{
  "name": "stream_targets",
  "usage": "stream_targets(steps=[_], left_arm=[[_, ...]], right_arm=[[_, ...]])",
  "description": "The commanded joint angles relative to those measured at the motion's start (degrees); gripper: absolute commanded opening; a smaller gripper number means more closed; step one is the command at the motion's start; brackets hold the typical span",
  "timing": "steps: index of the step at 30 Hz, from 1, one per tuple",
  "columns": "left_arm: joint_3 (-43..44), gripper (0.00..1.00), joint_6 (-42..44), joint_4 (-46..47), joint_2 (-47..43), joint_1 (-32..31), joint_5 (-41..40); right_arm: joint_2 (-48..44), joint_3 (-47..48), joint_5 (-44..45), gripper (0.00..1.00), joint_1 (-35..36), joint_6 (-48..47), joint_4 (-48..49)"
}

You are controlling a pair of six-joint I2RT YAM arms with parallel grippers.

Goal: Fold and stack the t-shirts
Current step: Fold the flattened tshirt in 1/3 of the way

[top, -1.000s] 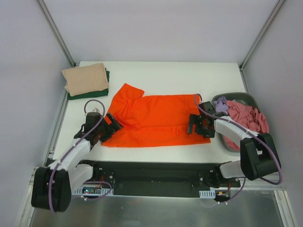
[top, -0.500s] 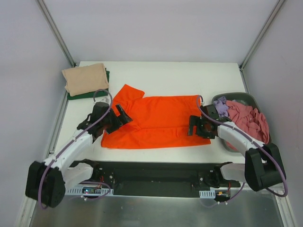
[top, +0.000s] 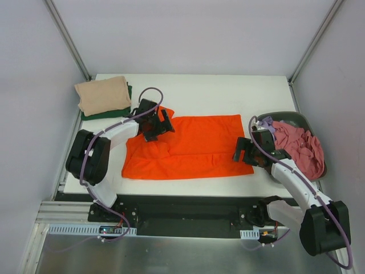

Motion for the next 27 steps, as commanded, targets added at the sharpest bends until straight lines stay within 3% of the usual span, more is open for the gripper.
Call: stream_targets(steps=[1,7,12,19,22,27], left_arm=[[7.56,0.99,2.94,0.44,4.22,-1.69,0.87],[11.35,0.99,6.37,0.44,8.36,-2.13,5.35],[10.30,0.99,11.37,0.44,3.19,-2.39,3.77],[10.90,0.99,19.81,0.18,-5.44,-2.04,-11.40],[15.46,0.99,21.49,-2.27,-2.82,-0.20,-17.05],[28.54,0.99,21.23,-7.72,8.24,7.35,-10.66]], right_arm=[[-0.16,-0.16,0.22,0.96,-0.43,-0.87,0.30],[0.19,0.01,-0.39,0.96,-0.61,-1.40,0.65],[-4.45,-2.44,-0.13,0.96,-0.61,-0.79,4.60],[-15.36,-5.26,-1.71,0.96,-0.87,4.57,9.88],[-15.81,-4.13,-0.13,0.96,-0.96,3.88,12.69],[-8.35,4.30,3.12,0.96,-0.96,1.42,11.90]])
